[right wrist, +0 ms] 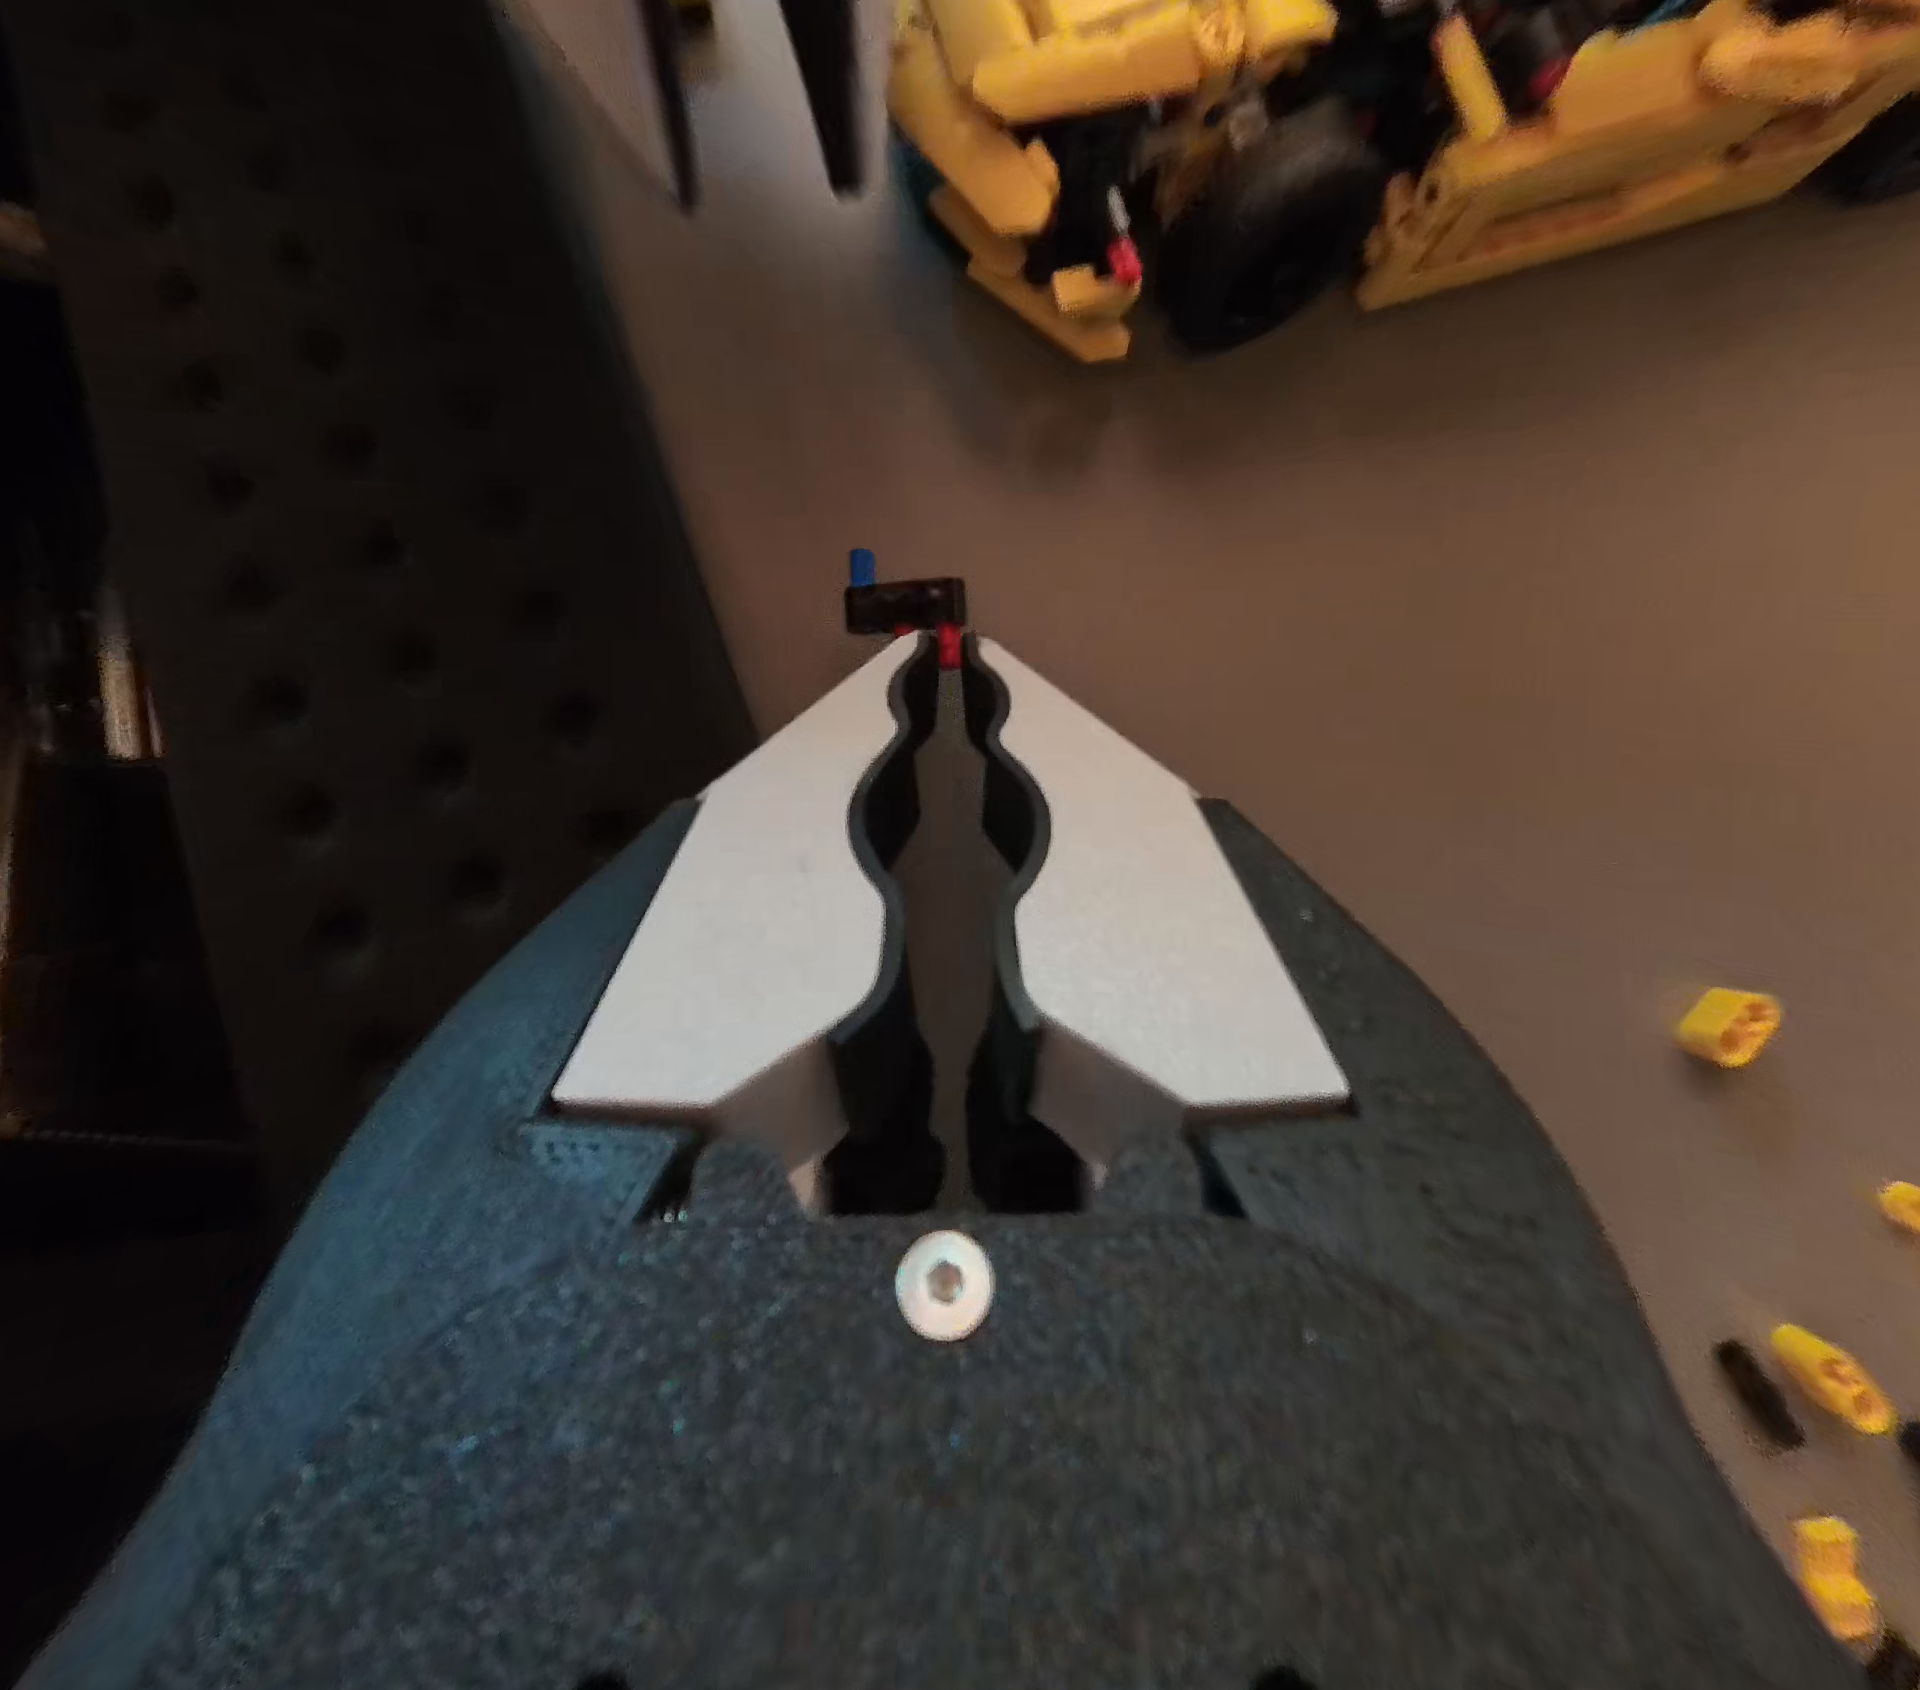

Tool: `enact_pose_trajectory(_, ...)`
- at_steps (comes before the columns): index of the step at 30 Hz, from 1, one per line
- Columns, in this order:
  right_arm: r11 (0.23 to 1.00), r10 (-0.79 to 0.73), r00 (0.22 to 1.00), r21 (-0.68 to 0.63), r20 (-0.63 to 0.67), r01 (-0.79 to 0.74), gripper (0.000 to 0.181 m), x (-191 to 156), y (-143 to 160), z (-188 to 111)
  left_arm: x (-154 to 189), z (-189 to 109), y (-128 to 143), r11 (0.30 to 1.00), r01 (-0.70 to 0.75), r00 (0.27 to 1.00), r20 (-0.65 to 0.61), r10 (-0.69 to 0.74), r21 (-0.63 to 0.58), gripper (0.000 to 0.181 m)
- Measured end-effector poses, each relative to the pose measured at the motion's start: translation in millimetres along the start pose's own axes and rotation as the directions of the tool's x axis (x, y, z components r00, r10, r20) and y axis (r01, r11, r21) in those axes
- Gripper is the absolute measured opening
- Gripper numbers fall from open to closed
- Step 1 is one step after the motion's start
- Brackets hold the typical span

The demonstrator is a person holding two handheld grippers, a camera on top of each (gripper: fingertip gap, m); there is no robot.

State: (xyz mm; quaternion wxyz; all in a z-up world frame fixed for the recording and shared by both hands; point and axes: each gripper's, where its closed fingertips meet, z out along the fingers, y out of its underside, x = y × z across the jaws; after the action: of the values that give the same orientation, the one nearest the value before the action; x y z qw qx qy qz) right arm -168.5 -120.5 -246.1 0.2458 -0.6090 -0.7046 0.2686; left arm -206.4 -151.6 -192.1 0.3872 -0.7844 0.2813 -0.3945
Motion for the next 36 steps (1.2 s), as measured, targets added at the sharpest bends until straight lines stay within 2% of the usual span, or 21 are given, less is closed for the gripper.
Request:
enact_pose_trajectory(4,0.975,-0.115,0.989,0.182,-0.089,0.129,0.004,-3,-40,-14,-10,5,-1,0.994,0.103,0.994,0.017,-0.104,0.046,0.024)
enact_pose_trajectory(5,0.962,-0.140,0.983,0.218,-0.118,0.163,0.004,-4,-48,-18,-8,4,-3,0.990,0.130,0.991,-0.015,-0.130,0.057,0.025)
enact_pose_trajectory(8,0.909,-0.228,0.956,0.312,-0.186,0.278,0.004,-15,-71,-29,12,-1,-16,0.962,0.248,0.952,-0.213,-0.220,0.113,0.026)
enact_pose_trajectory(11,0.856,-0.332,0.906,0.320,-0.263,0.406,0.003,-23,-81,-31,17,0,-19,0.951,0.285,0.931,-0.270,-0.246,0.117,0.026)
enact_pose_trajectory(14,0.830,-0.352,0.890,0.344,-0.290,0.440,0.003,-25,-83,-31,24,0,-19,0.965,0.236,0.938,-0.286,-0.196,0.114,0.018)
enact_pose_trajectory(16,0.830,-0.272,0.932,0.431,-0.241,0.353,0.003,-27,-85,-34,25,-2,-19,0.972,0.199,0.948,-0.275,-0.159,0.127,0.011)
enact_pose_trajectory(17,0.827,-0.187,0.967,0.504,-0.171,0.249,0.003,-28,-88,-37,26,-3,-21,0.974,0.181,0.951,-0.276,-0.137,0.139,0.007)
enact_pose_trajectory(19,0.789,-0.044,0.996,0.614,0.074,-0.011,0.012,-36,-94,-45,29,-7,-23,0.977,0.137,0.958,-0.274,-0.088,0.163,0.007)
enact_pose_trajectory(21,0.722,0.025,0.935,0.640,0.354,-0.261,0.034,-47,-104,-57,35,-11,-27,0.976,0.096,0.956,-0.292,-0.036,0.194,0.007)
enact_pose_trajectory(22,0.703,0.064,0.905,0.625,0.421,-0.340,0.034,-45,-107,-59,40,-13,-29,0.974,0.074,0.954,-0.301,-0.006,0.215,0.007)
enact_pose_trajectory(24,0.681,0.092,0.878,0.613,0.471,-0.400,0.027,-41,-108,-61,48,-18,-35,0.965,0.030,0.947,-0.316,0.056,0.261,0.007)
enact_pose_trajectory(27,0.667,0.092,0.886,0.632,0.455,-0.394,0.013,-39,-109,-64,50,-20,-38,0.956,0.028,0.943,-0.326,0.072,0.290,0.007)
enact_pose_trajectory(36,0.688,0.078,0.879,0.613,0.470,-0.388,0.006,-48,-111,-59,54,-19,-39,0.955,0.030,0.937,-0.340,0.075,0.293,0.007)
